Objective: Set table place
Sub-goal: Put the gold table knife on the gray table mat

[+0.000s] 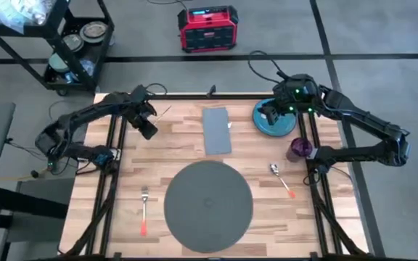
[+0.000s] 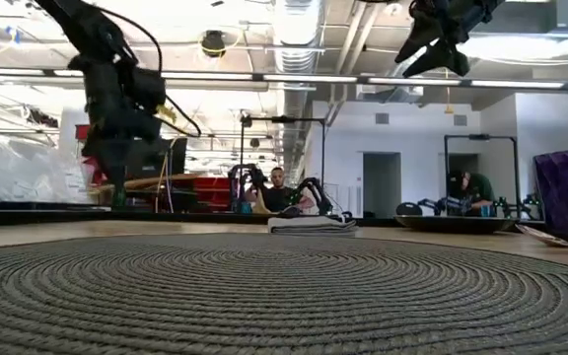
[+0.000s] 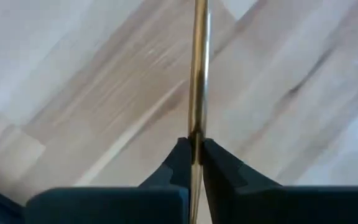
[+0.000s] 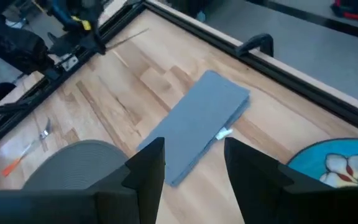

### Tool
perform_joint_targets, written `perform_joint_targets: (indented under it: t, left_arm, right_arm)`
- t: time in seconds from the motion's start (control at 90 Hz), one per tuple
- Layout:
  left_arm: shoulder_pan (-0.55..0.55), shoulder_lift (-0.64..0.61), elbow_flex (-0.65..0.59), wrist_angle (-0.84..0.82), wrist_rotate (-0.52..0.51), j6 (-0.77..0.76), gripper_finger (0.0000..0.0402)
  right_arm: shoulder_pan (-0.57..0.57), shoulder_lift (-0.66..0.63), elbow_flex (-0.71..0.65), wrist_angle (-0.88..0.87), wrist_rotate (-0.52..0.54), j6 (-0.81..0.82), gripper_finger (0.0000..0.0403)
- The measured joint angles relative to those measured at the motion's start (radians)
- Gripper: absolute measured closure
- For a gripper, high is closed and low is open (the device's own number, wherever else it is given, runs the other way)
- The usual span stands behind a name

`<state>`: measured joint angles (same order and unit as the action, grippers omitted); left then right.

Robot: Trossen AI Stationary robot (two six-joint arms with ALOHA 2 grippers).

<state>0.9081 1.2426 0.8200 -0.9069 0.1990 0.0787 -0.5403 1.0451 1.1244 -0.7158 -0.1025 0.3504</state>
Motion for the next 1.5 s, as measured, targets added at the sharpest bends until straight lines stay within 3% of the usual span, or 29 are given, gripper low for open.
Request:
perform_joint_targets:
  t: [0.344,0.556,0.844,1.167,1.5]
  left_arm:
    - [-0.007,-0.111,0.0,0.136,0.066,-0.163,0.0401]
    - [-0.068,-0.103,-0.006,0.226,0.154,-0.238,0.0401]
    - [-0.194,-0.053,-0.008,0.252,0.169,-0.304,0.0401]
    - [-0.406,0.008,-0.008,0.342,0.217,-0.52,0.0402]
    - [-0.69,0.096,-0.008,0.58,0.32,-0.832,0.0402]
  right_arm:
    - [0.0,0.0,0.0,0.006,0.0,-0.001,0.0248]
    - [0.0,0.0,0.0,0.006,0.0,-0.008,0.0248]
    - [0.0,0.0,0.0,0.006,-0.001,-0.011,0.0248]
    - [-0.005,0.0,0.0,0.005,-0.011,-0.02,0.0248]
    - [-0.005,0.0,0.0,-0.042,-0.121,-0.087,0.0248]
